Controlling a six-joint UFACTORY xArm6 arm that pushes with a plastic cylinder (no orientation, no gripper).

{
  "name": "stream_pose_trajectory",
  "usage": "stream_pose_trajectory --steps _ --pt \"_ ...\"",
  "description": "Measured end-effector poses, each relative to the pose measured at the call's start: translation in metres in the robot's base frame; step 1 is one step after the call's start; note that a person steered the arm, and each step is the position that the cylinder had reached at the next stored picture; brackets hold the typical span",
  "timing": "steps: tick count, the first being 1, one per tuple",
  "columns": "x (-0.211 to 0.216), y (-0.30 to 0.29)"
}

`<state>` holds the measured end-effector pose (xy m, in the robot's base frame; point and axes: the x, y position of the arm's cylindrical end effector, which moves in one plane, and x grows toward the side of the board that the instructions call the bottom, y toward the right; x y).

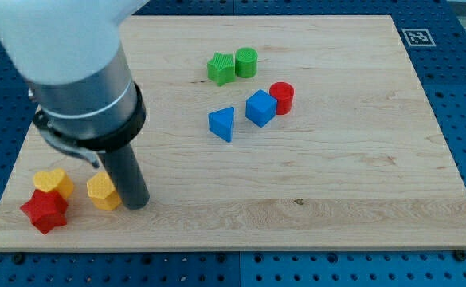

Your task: Push the yellow hexagon slightly left

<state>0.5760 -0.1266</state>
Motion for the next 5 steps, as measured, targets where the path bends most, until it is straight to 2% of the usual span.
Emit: stream_pose_trajectory --steps 1,2,4,5 --pt "-0.003 0.005" --pt "-0.041 0.012" --pt "-0.012 0.004" --pt "-0.025 0.007"
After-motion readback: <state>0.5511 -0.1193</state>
